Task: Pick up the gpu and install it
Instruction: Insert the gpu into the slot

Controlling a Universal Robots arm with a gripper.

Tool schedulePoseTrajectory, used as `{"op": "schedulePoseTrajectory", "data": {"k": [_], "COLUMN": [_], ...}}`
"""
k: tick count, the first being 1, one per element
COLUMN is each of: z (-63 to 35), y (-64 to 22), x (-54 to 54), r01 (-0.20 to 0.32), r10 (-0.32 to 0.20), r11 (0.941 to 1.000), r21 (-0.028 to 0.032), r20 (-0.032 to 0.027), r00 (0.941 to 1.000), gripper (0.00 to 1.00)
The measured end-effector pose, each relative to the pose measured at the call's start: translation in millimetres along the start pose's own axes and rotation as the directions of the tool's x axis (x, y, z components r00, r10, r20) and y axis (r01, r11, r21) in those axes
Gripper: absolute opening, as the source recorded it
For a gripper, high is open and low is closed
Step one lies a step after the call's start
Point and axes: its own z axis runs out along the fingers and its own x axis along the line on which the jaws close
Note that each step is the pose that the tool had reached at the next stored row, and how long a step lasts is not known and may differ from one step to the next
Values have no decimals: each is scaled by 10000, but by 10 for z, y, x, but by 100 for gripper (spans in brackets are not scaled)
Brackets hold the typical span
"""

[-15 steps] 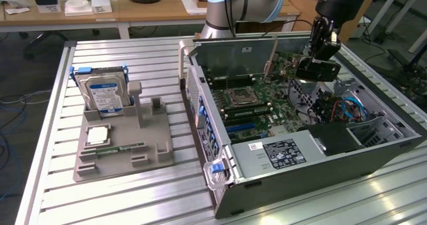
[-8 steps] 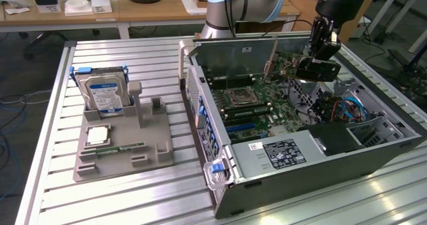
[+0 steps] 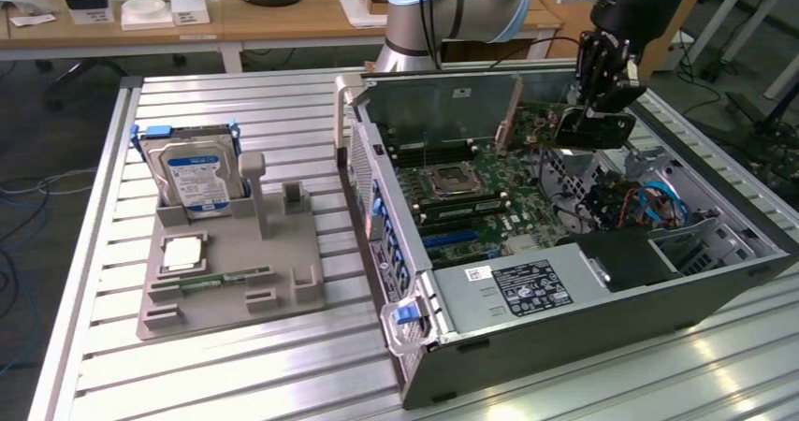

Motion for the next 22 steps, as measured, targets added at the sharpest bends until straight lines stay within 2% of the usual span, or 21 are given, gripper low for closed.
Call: {"op": "schedulePoseTrajectory", "data": {"k": [2,4,5,6,8,14,22], "z": [0,0,0,1,1,1,3], "y": [0,0,0,1,0,0,0], "x": [0,0,1,1,0,0,0], "r01": [504,638,658,666,676,859,1454], "r10": [-504,-638,-658,-665,-674,-856,-1452], "r11": [9987,9980,9978,9978,9977,9963,9894], "r21": [15,18,11,-6,-54,-53,-31], "r20": [21,33,66,133,318,359,384], "r00": [9987,9980,9978,9977,9972,9957,9887], "gripper": [27,27,27,27,27,27,27]}}
